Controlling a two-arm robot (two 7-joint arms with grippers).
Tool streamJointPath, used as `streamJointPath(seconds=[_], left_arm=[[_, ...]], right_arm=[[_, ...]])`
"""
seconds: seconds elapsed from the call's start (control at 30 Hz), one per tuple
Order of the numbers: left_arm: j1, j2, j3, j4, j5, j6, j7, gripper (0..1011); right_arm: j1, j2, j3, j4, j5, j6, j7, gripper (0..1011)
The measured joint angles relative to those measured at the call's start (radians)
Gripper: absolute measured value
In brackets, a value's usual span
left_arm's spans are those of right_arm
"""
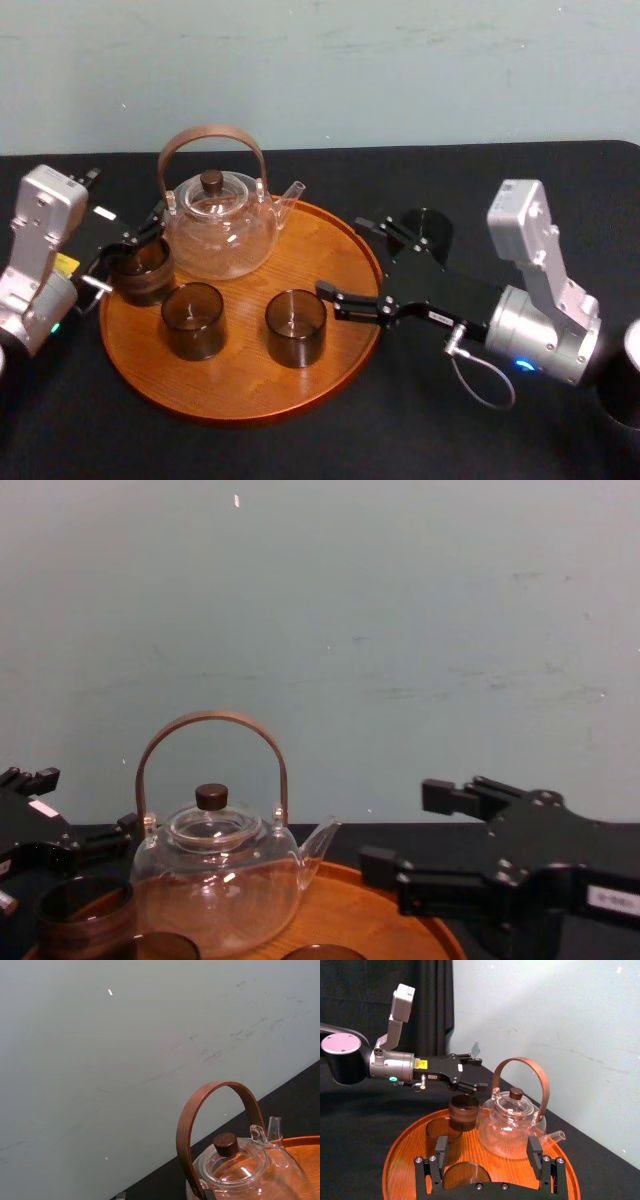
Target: Pick up the glass from the table and place it on the tray.
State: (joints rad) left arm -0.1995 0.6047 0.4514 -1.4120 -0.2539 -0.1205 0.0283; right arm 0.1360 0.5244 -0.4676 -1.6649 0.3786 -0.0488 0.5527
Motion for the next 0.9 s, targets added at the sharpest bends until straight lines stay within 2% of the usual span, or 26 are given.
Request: streamJointPath(seconds=[0.47, 0.7, 0.77, 0.9], left_arm=[[0.000, 0.000, 0.000, 0.000, 0.000, 0.000, 0.000, 1001], [0.000, 0.000, 0.000, 0.000, 0.000, 0.000, 0.000, 1001], [0.000, 0.000, 0.000, 0.000, 0.000, 0.000, 0.000, 1001], [0.000, 0.000, 0.000, 0.000, 0.000, 0.000, 0.000, 1001]], right_arm=[[-0.110, 0.078, 0.043, -0.042, 0.011, -0.033, 0.001, 1002], [-0.161, 0.095, 0.101, -0.036, 0.043, -0.050, -0.020, 1002], [-0.181, 0.100, 0.130, -0.029, 0.056, -0.057, -0.029, 1002], [-0.197, 0.103, 0.155, -0.020, 0.065, -0.062, -0.038, 1002]])
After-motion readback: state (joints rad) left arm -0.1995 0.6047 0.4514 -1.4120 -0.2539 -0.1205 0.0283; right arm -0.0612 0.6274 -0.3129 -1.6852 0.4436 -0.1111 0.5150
